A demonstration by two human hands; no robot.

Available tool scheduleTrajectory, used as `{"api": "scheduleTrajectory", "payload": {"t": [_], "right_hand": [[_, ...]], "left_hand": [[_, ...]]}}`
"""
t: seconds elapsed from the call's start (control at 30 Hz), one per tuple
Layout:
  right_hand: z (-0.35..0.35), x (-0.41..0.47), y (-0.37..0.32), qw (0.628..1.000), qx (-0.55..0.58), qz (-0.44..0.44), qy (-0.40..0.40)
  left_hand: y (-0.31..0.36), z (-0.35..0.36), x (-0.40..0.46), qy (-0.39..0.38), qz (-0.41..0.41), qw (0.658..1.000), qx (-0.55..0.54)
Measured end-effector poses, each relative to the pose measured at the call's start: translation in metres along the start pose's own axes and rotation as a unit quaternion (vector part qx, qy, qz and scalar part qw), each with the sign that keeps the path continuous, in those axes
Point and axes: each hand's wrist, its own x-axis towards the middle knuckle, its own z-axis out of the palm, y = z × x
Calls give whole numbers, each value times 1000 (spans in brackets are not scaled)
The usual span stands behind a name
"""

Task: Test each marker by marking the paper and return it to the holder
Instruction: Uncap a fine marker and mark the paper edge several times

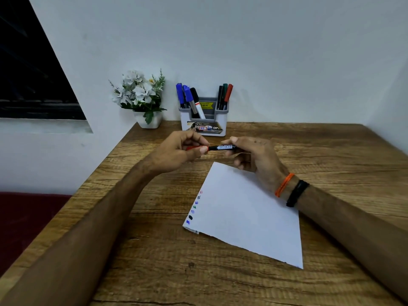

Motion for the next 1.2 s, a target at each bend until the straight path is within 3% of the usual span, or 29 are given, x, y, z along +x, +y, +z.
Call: {"api": "scheduleTrajectory", "payload": {"t": [0.13,0.47,0.97,1.07,1.2], "right_hand": [[-2,2,-1,1000,-9,-1,1],[1,6,5,991,-80,-104,-14],[-9,11,5,985,-107,-131,-42],[-7,11,8,968,-172,-180,-38],[2,7,5,945,-262,-197,-19]], "left_hand": [[3,0,0,28,15,999,-12],[2,9,1,67,12,997,-30],[5,8,1,56,12,998,-23],[9,2,0,111,-5,993,-47],[16,2,0,211,-23,964,-159]]}}
